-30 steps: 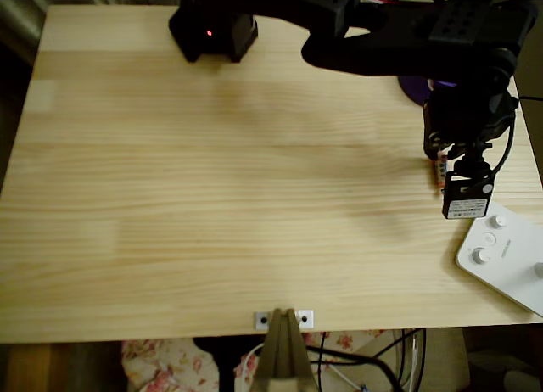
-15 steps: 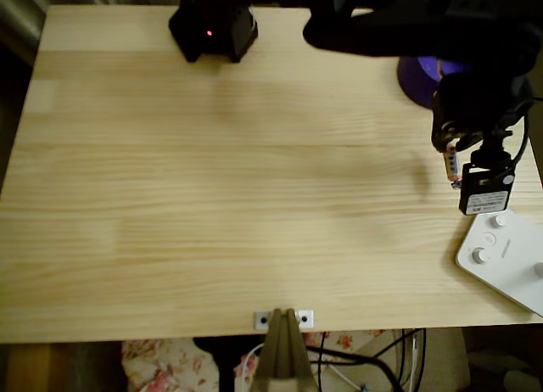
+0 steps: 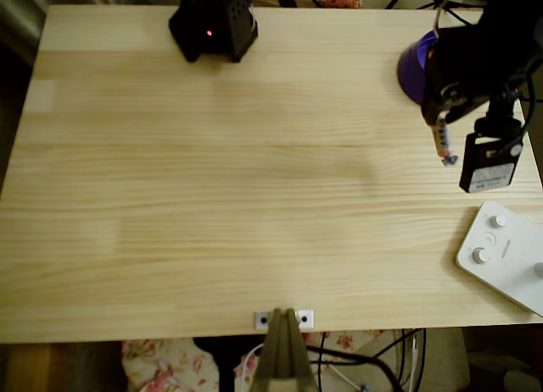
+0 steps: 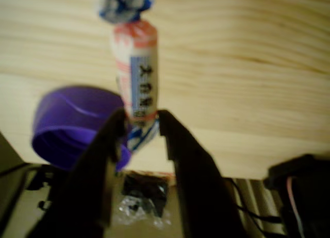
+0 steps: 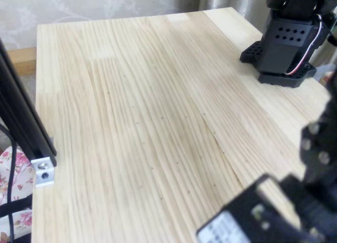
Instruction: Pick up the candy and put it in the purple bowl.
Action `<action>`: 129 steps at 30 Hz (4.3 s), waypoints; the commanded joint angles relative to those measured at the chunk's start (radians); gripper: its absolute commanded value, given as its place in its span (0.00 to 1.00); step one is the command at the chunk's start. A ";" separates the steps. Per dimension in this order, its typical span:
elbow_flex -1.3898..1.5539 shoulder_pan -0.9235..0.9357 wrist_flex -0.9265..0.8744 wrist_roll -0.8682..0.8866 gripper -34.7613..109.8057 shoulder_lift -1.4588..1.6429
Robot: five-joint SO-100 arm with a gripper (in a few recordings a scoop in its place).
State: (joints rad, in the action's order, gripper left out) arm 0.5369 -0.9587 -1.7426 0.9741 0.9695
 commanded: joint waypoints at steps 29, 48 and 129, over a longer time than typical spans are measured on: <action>1.104 -0.249 0.403 -0.325 0.24 1.040; 1.342 -0.362 0.884 -0.580 0.24 1.072; 1.402 0.020 0.738 -0.683 0.27 1.298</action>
State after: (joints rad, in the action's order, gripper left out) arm 1.9359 -1.0094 -0.9664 0.3129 2.1292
